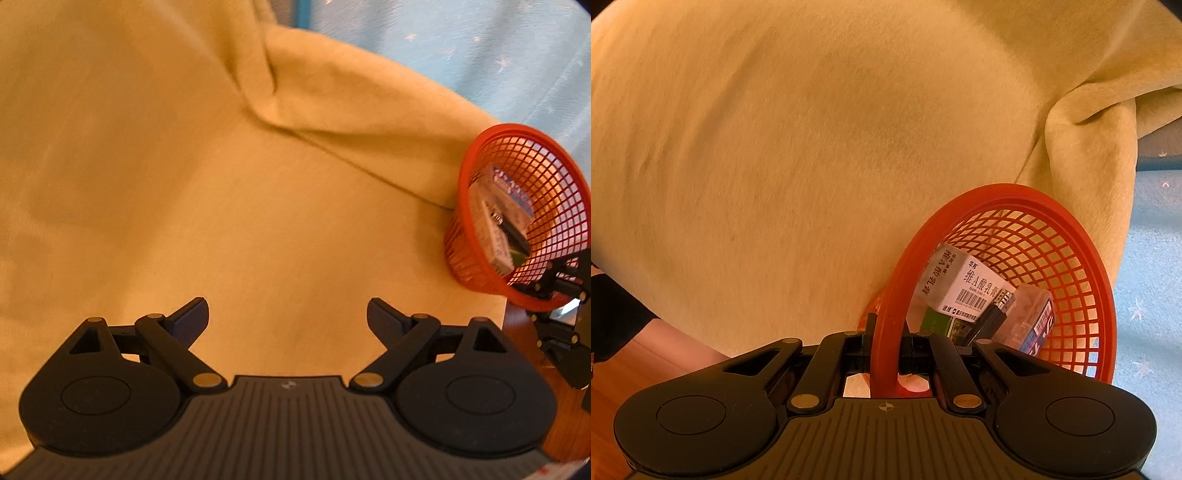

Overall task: Organize objects
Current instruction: 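Lower the wastebasket with the right tool toward the floor beside the sofa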

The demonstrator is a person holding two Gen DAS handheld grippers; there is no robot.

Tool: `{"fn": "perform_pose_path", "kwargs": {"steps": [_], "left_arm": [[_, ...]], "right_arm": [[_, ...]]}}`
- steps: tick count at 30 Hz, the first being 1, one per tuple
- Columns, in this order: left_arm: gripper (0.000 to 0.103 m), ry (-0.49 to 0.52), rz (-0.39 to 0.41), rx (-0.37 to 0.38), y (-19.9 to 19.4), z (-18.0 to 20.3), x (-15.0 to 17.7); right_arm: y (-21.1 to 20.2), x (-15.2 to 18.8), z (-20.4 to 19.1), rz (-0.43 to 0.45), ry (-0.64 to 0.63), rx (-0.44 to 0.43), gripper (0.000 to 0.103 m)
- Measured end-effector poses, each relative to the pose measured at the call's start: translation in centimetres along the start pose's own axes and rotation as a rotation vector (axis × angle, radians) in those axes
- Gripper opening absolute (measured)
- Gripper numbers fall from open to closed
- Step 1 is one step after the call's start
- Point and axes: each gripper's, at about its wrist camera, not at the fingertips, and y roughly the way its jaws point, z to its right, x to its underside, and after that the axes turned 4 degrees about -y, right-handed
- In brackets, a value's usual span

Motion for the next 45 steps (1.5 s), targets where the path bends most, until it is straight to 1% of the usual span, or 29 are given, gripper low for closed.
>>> {"fn": "perform_pose_path", "kwargs": {"steps": [3, 6, 17, 25, 30, 35, 39, 45], "left_arm": [[0.09, -0.002, -0.007, -0.017, 0.2, -0.1, 1.2], [0.09, 0.028, -0.015, -0.036, 0.6, 0.7, 2.3], [0.09, 0.039, -0.029, 0.035, 1.7, 3.4, 5.0], [0.09, 0.074, -0.023, 0.077, 2.2, 5.0, 6.0], [0.09, 0.086, -0.011, 0.094, 2.0, 5.8, 6.4], [0.09, 0.102, -0.001, 0.099, 1.9, 6.9, 7.6], [0.09, 0.094, -0.001, 0.103, 1.3, 8.0, 9.1], [0.09, 0.073, 0.01, 0.086, -0.3, 9.7, 11.4]], "right_arm": [[0.1, 0.1, 0.1, -0.002, 0.01, 0.001, 0.003], [0.1, 0.2, 0.0, -0.005, 0.013, 0.001, 0.003], [0.8, 0.5, -0.4, -0.003, 0.018, 0.028, 0.003], [0.1, 1.2, -0.8, 0.015, 0.04, 0.051, 0.003], [-0.9, 1.4, -1.8, 0.024, 0.048, 0.057, 0.003], [-2.1, 1.1, -3.2, 0.039, 0.056, 0.06, 0.004], [-3.1, 1.2, -4.7, 0.056, 0.042, 0.063, 0.004], [-4.8, 1.9, -7.1, 0.092, 0.014, 0.054, 0.004]]}}
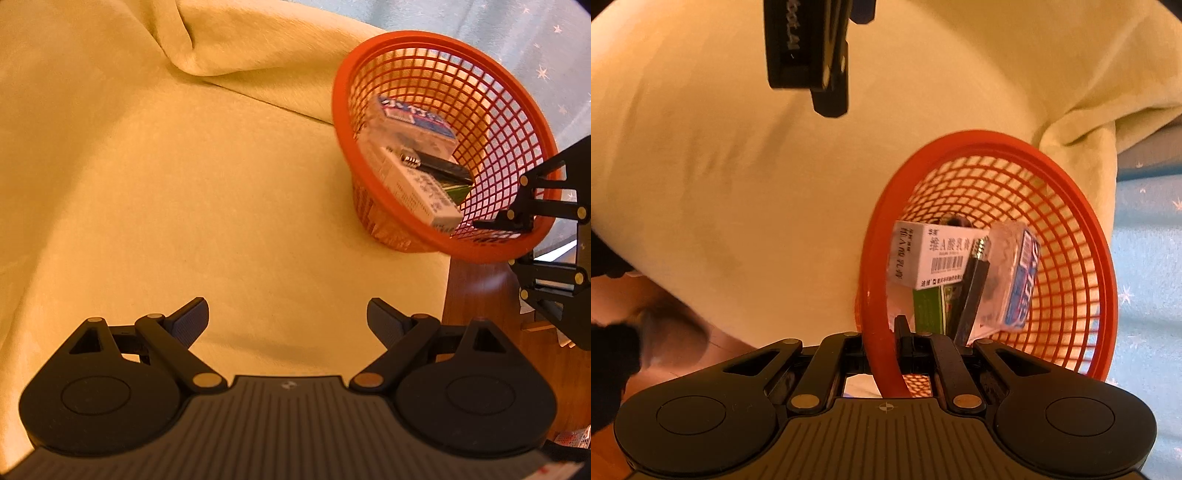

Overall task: Organize objects
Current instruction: 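Lower the wastebasket with the right tool toward the floor beside the sofa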

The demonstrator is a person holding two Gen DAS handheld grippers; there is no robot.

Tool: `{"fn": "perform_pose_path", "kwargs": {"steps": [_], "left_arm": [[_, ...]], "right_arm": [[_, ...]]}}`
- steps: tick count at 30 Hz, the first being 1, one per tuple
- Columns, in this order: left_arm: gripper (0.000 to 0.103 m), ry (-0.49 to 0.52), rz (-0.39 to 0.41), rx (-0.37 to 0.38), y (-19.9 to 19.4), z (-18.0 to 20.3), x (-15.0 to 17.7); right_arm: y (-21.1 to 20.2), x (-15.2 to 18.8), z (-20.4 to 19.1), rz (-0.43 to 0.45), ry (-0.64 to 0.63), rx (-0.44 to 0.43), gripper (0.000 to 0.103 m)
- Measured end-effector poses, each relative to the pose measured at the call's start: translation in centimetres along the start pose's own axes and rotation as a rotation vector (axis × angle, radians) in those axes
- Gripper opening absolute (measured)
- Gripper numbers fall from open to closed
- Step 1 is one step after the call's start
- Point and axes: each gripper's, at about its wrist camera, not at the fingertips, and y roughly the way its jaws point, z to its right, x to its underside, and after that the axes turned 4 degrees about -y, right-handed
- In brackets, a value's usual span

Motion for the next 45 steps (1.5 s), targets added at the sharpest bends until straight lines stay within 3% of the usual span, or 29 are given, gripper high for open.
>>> {"fn": "perform_pose_path", "kwargs": {"steps": [10, 16, 23, 27, 35, 39, 45], "left_arm": [[0.09, -0.054, 0.033, -0.088, -3.0, 5.3, 4.0], [0.09, -0.115, 0.073, -0.161, -4.4, 9.9, 7.4], [0.09, -0.16, 0.086, -0.182, -5.4, 17.0, 10.7], [0.09, -0.148, 0.068, -0.144, -5.0, 20.2, 11.9], [0.09, -0.058, 0.058, -0.04, -1.4, 24.4, 13.3], [0.09, -0.007, 0.066, -0.023, 1.5, 26.1, 14.5], [0.09, -0.009, 0.046, -0.045, 7.2, 27.3, 15.9]], "right_arm": [[-2.5, 2.9, -4.5, 0.112, -0.067, 0.009, 0.004], [-3.8, 7.5, -7.5, 0.173, -0.156, 0.032, 0.004], [-5.1, 13.5, -11.2, 0.161, -0.212, 0.03, 0.004], [-5.1, 16.5, -13.5, 0.123, -0.2, 0.005, 0.004], [-2.7, 20.6, -17.4, 0.035, -0.129, -0.017, 0.004], [1.0, 21.2, -18.6, 0.001, -0.101, -0.024, 0.004], [6.7, 22.4, -20.6, -0.005, -0.091, -0.043, 0.005]]}}
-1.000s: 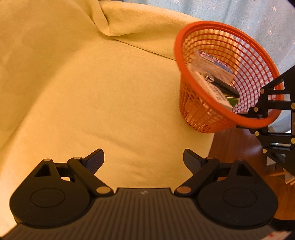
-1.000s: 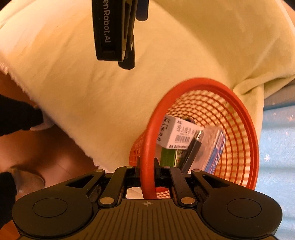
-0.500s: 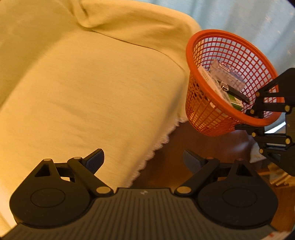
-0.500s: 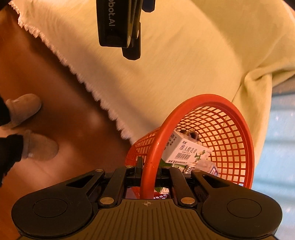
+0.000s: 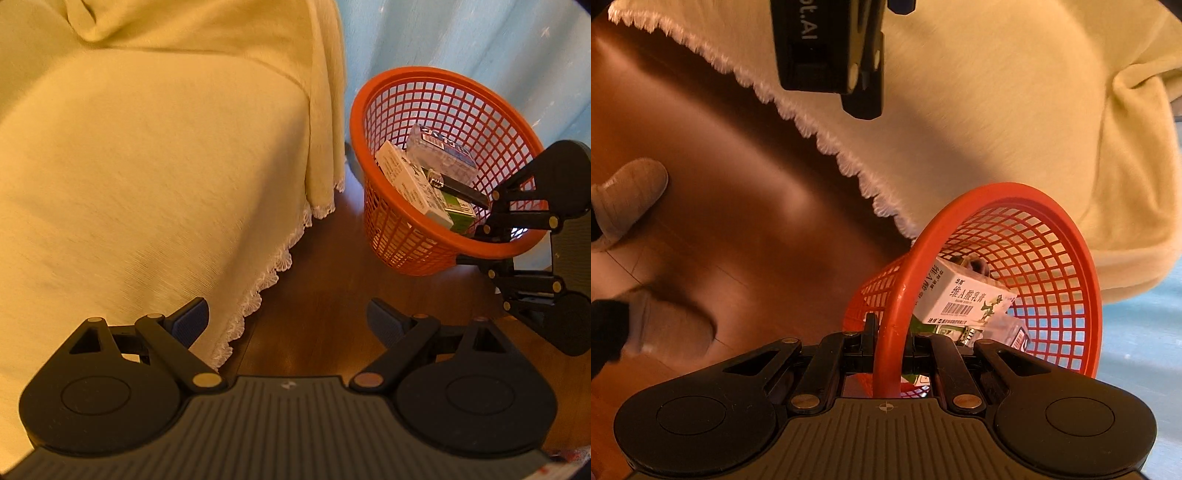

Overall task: Organize objects
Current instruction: 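Lower the wastebasket with the right tool toward the floor beside the sofa, then set the basket on the floor and open the right tool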

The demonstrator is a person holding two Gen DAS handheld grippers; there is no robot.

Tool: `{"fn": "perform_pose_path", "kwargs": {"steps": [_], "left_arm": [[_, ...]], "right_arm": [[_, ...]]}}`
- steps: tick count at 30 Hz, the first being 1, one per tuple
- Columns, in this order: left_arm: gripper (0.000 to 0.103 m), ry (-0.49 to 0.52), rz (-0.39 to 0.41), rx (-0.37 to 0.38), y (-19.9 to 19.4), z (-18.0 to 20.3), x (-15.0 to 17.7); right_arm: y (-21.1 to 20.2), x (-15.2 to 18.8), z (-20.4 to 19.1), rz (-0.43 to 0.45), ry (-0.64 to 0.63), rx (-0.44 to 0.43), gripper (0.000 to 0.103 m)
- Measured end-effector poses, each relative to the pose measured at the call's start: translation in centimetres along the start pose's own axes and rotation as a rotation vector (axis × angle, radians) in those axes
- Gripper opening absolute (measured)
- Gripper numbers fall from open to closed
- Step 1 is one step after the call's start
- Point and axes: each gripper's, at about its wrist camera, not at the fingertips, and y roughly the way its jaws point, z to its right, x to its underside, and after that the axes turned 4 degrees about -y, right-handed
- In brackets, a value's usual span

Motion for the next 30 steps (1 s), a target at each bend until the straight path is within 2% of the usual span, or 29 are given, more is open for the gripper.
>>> {"fn": "perform_pose_path", "kwargs": {"steps": [6, 14, 19, 24, 28, 30], "left_arm": [[0.09, -0.016, -0.01, -0.066, 6.4, 1.6, 2.6], [0.09, -0.119, -0.025, -0.114, 14.4, 1.9, 6.6], [0.09, -0.172, -0.033, -0.124, 18.3, 1.7, 8.7], [0.09, -0.195, -0.045, -0.13, 20.8, 1.7, 10.6], [0.09, -0.193, -0.051, -0.131, 22.1, 2.0, 11.9], [0.09, -0.197, -0.052, -0.131, 22.1, 2.2, 12.3]], "right_arm": [[8.0, 1.1, -1.7, 0.04, -0.02, -0.007, 0.005], [19.8, 1.3, -4.3, 0.067, -0.097, -0.011, 0.005], [26.0, 1.1, -5.4, 0.072, -0.088, 0.0, 0.006], [29.1, 0.8, -6.5, 0.093, -0.078, 0.011, 0.007], [29.5, 0.6, -6.8, 0.131, -0.038, 0.028, 0.007], [29.4, 0.5, -6.5, 0.14, -0.002, 0.035, 0.011]]}}
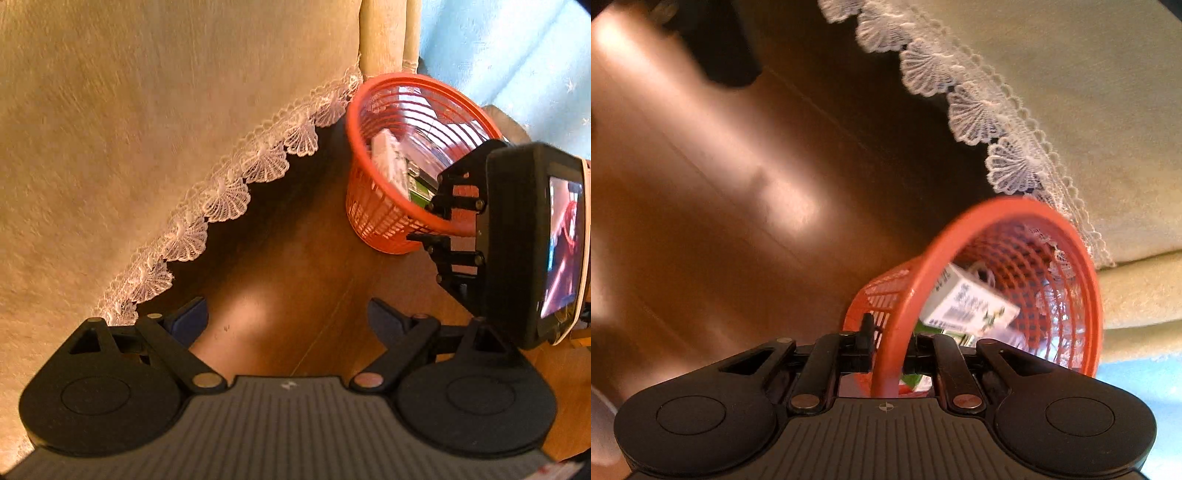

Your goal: Organize objects

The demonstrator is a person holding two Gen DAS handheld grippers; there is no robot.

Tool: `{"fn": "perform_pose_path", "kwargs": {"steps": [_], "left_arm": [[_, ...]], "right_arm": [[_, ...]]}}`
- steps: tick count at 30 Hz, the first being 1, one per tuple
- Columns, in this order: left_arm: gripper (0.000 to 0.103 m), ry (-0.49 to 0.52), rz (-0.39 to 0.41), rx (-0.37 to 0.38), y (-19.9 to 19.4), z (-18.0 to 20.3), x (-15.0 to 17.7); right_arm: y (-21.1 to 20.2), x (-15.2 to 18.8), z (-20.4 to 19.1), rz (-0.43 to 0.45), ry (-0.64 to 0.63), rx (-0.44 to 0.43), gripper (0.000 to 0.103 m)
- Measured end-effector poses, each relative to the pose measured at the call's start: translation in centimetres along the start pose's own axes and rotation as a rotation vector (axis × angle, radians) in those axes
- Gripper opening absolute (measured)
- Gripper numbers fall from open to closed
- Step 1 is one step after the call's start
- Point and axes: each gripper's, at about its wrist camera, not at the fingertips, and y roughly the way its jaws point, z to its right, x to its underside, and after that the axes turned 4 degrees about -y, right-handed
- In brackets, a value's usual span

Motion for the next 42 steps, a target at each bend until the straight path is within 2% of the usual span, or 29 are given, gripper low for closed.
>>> {"fn": "perform_pose_path", "kwargs": {"steps": [4, 6, 7, 8, 14, 19, 21, 26, 31, 37, 42], "left_arm": [[0.09, 0.003, -0.005, 0.002, -0.5, -0.2, 0.3], [0.09, 0.007, -0.005, 0.004, -0.8, -0.3, 0.3], [0.09, 0.009, -0.006, 0.003, -1.0, -0.3, 0.4], [0.09, 0.011, -0.004, 0.003, -1.2, -0.3, 0.4], [0.09, 0.014, 0.006, -0.008, -3.6, 0.1, 0.6], [0.09, 0.001, 0.011, -0.016, -8.2, 0.4, 0.4], [0.09, -0.011, 0.012, -0.021, -10.6, 0.6, 0.1], [0.091, -0.056, 0.02, -0.052, -19.1, 1.5, -1.3], [0.098, -0.134, 0.051, -0.082, -28.9, 2.8, -3.1], [0.102, -0.206, 0.103, -0.107, -40.5, 4.4, -4.8], [0.102, -0.214, 0.156, -0.134, -47.4, 5.1, -5.3]], "right_arm": [[-0.1, 0.0, 1.0, -0.033, 0.08, -0.032, 0.013], [-0.3, 0.1, 1.5, -0.042, 0.123, -0.046, 0.027], [-0.2, 0.0, 1.8, -0.04, 0.143, -0.05, 0.044], [-0.6, 0.0, 2.0, -0.034, 0.164, -0.053, 0.054], [-4.8, 0.7, 2.8, -0.004, 0.193, -0.036, 0.057], [-11.9, 1.2, 3.3, 0.011, 0.269, -0.043, 0.057], [-15.2, 1.1, 3.3, 0.006, 0.348, -0.059, 0.057], [-25.3, 1.9, 6.6, 0.007, 0.591, -0.107, 0.057], [-35.4, 2.7, 9.8, -0.001, 0.786, -0.142, 0.057], [-46.5, 3.6, 13.1, 0.014, 0.97, -0.132, 0.061], [-53.4, 4.2, 13.9, 0.048, 1.1, -0.121, 0.066]]}}
